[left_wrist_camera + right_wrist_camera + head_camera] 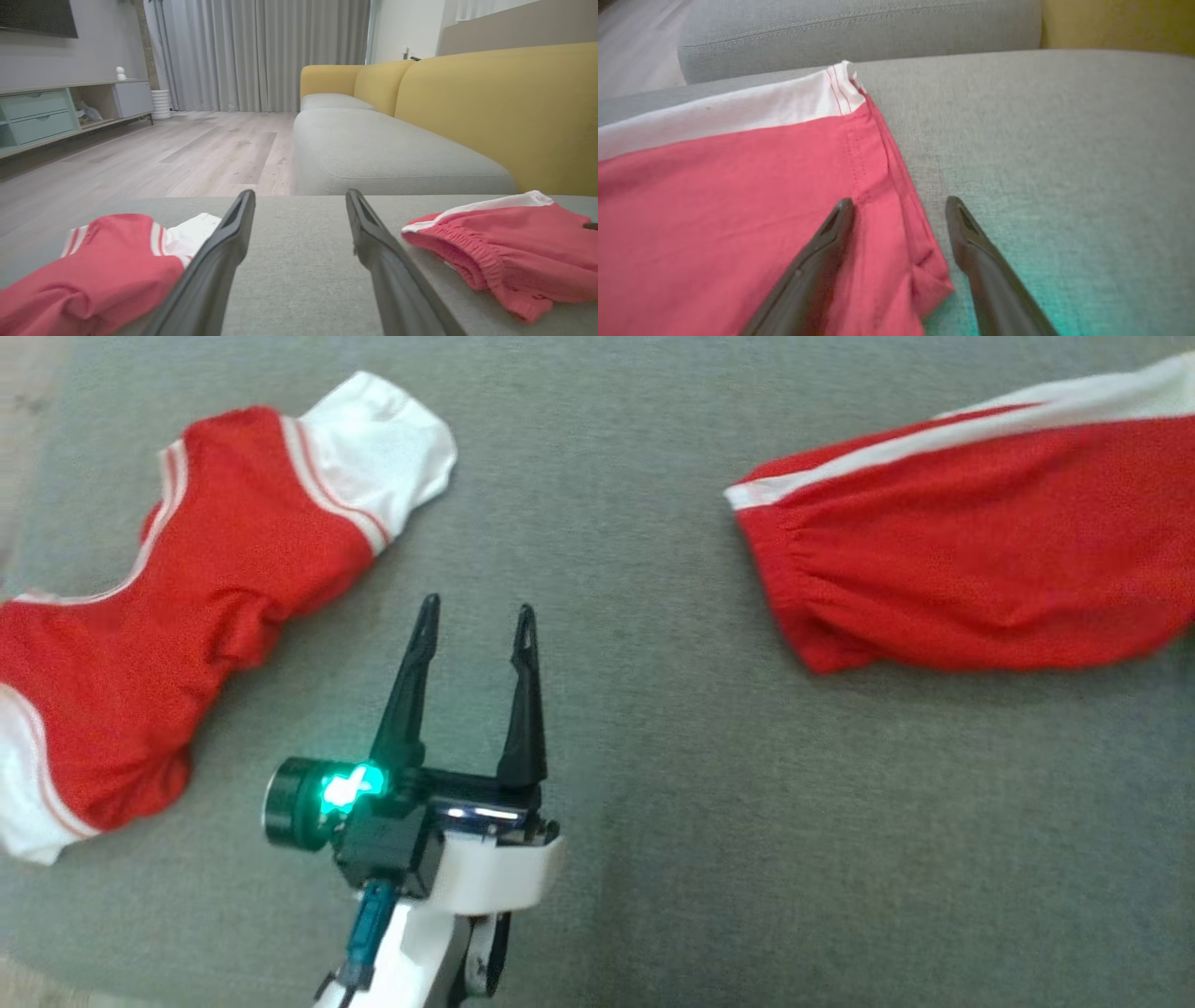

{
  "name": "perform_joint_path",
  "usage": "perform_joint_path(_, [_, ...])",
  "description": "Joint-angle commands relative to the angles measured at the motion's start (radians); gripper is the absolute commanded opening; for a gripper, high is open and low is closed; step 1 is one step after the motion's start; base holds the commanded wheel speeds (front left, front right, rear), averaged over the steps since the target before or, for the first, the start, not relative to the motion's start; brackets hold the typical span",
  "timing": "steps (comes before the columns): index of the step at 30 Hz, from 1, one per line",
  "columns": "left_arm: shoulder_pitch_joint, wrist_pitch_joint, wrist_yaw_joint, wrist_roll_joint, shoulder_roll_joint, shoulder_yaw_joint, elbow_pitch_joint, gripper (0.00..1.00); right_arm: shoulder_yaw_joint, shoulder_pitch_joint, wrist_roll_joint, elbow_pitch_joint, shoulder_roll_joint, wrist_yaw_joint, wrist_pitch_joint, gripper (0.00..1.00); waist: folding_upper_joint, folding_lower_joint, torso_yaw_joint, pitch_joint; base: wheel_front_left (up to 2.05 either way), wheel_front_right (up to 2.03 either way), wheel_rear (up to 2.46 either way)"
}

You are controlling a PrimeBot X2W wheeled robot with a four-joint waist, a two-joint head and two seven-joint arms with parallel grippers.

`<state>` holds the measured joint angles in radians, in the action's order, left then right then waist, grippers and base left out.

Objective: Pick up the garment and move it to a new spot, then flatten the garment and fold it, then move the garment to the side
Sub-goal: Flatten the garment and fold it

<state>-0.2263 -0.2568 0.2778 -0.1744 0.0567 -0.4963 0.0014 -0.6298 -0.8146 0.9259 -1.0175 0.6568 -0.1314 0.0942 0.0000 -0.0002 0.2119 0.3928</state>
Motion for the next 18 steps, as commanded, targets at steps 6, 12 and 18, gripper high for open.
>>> perform_joint_path(6, [0.04, -0.005, -0.024, 0.031, 0.0, 0.069, -0.059, 1.0, 0.024, 0.074, 0.109, -0.055, -0.01, 0.001, -0.113, 0.0, 0.0, 0.0002, 0.047, -0.028, 0.0, 0.0, 0.0])
perform_joint_path(12, [0.059, -0.005, -0.041, 0.048, -0.004, 0.094, -0.057, 1.0, 0.01, 0.076, 0.127, -0.012, -0.014, 0.001, -0.071, 0.0, 0.0, 0.0002, -0.015, -0.074, 0.0, 0.0, 0.0])
perform_joint_path(18, [0.075, -0.005, -0.07, 0.052, -0.005, 0.11, -0.043, 1.0, 0.014, 0.117, 0.147, -0.036, 0.01, 0.001, -0.014, 0.0, 0.0, 0.0002, -0.123, -0.132, 0.0, 0.0, 0.0])
